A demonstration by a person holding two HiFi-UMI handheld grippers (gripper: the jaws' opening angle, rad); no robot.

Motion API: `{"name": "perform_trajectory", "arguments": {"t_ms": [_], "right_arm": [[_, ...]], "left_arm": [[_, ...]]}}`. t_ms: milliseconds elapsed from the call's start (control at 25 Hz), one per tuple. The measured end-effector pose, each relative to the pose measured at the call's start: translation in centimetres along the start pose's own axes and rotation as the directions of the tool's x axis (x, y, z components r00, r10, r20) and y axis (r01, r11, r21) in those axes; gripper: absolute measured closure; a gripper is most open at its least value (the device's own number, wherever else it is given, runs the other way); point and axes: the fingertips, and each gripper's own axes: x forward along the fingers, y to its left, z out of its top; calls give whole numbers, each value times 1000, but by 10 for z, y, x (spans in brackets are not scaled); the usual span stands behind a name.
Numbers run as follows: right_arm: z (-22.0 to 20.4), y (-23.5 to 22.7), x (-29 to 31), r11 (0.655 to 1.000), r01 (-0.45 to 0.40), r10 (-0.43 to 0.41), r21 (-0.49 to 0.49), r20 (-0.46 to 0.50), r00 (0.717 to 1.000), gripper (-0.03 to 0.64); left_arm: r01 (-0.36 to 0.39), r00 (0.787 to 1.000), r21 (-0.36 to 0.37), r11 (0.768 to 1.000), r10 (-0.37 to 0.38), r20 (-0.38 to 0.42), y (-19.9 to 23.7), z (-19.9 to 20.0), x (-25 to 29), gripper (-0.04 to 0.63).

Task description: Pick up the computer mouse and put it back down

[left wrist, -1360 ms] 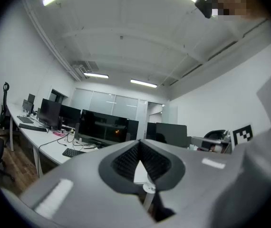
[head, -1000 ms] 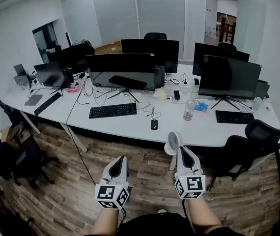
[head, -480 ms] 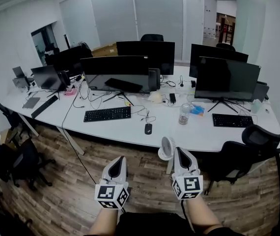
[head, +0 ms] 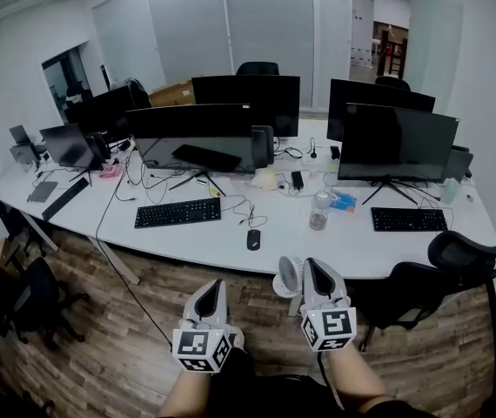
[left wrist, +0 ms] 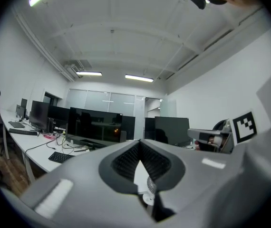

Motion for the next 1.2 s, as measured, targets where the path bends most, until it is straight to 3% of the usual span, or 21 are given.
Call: {"name": "perform_trajectory", "arguments": {"t_ms": [560, 800, 1040, 1200], "right_arm": [[-9, -17, 163, 992, 116, -116, -55, 13, 993, 620], [-19, -22, 217, 981, 178, -179, -77, -1, 984, 620], [-26, -39, 240, 961, 269, -270, -71, 0, 963, 620], [-36, -53, 242, 954, 292, -295, -74, -40, 955, 620]], "left_arm": [[184, 983, -21, 983, -184, 18, 85, 20, 188, 543], [262, 964, -44, 964, -264, -37, 117, 8, 252, 543], [288, 953, 28, 957, -284, -107, 136, -16, 299, 543], [264, 949, -29, 964, -265, -170, 143, -37, 313, 543]]}}
